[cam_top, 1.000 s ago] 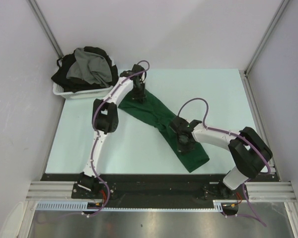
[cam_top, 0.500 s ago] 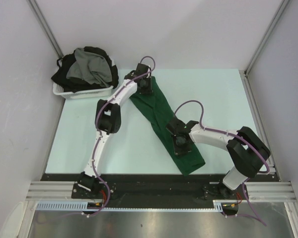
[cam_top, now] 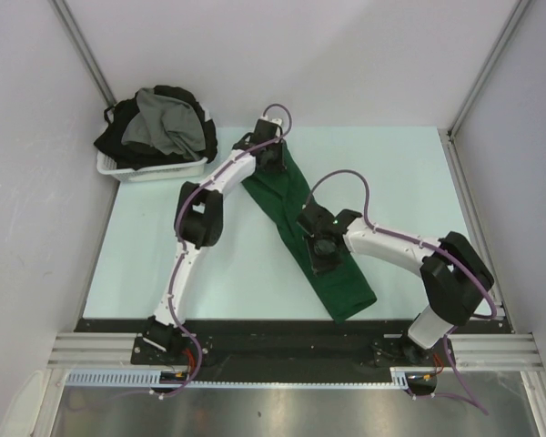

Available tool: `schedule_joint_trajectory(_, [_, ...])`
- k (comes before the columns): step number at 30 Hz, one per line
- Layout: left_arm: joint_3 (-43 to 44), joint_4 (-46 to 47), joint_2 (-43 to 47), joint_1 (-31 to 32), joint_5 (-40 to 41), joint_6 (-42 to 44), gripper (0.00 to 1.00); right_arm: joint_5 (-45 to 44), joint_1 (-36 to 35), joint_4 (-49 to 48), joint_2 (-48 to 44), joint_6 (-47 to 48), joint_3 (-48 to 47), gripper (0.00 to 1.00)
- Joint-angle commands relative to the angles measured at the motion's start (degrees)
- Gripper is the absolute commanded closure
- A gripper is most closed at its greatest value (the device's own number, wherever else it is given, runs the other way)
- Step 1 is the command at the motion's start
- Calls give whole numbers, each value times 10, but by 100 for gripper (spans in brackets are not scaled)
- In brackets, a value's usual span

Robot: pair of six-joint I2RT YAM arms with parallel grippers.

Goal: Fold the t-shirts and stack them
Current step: Rotate the tshirt 90 degrees

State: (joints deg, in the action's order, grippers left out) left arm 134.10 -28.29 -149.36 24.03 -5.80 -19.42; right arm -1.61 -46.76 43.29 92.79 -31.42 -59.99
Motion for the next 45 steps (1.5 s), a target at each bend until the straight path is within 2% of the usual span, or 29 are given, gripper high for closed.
schedule_joint_trajectory(1, [-47, 18, 112, 13, 29, 23, 81, -60, 13, 19, -5, 35, -80, 77])
schedule_joint_trajectory(4, [-49, -12, 147, 13, 51, 29, 75, -71, 33, 22, -5, 50, -116, 58])
schedule_joint_trajectory(9, [-81, -33, 216, 13, 89, 46, 71, -82, 94, 9, 5, 101, -166, 54])
schedule_joint_trajectory(12, [-94, -60, 250, 13, 110, 54, 69, -67, 138, -15, 40, 127, -205, 62])
schedule_joint_trajectory(13, [-100, -71, 260, 13, 116, 53, 69, -57, 149, -21, 65, 130, -229, 77])
schedule_joint_trajectory(14, [-109, -88, 269, 13, 121, 52, 69, -46, 159, -32, 83, 139, -246, 85])
schedule_joint_trajectory(15, [-121, -95, 298, 13, 129, 45, 71, -42, 174, -43, 99, 145, -265, 100])
schedule_joint_trajectory(18, [-209, -99, 380, 13, 125, 19, 80, -20, 189, -57, 178, 171, -365, 100])
schedule_joint_trajectory(21, [-350, -77, 484, 16, 108, -14, 85, 10, 193, -51, 282, 195, -512, 100])
schedule_joint_trajectory(22, [-374, -69, 508, 19, 112, -20, 86, 41, 194, -51, 308, 200, -546, 100])
schedule_joint_trajectory(23, [-397, -68, 528, 22, 118, -30, 88, 55, 195, -36, 363, 203, -630, 100])
schedule_joint_trajectory(26, [-457, -77, 601, 32, 129, -37, 89, 119, 212, -52, 433, 158, -702, 100])
schedule_joint_trajectory(30, [-494, -121, 646, 42, 146, -35, 91, 127, 207, -81, 483, 147, -743, 100])
schedule_joint_trajectory(33, [-517, -145, 681, 46, 159, -34, 92, 142, 207, -69, 529, 140, -790, 100])
schedule_joint_trajectory(36, [-539, -154, 709, 48, 163, -42, 92, 154, 207, -81, 545, 127, -792, 100])
schedule_joint_trajectory(45, [-537, -180, 708, 56, 171, -48, 92, 108, 212, -30, 612, 139, -833, 100])
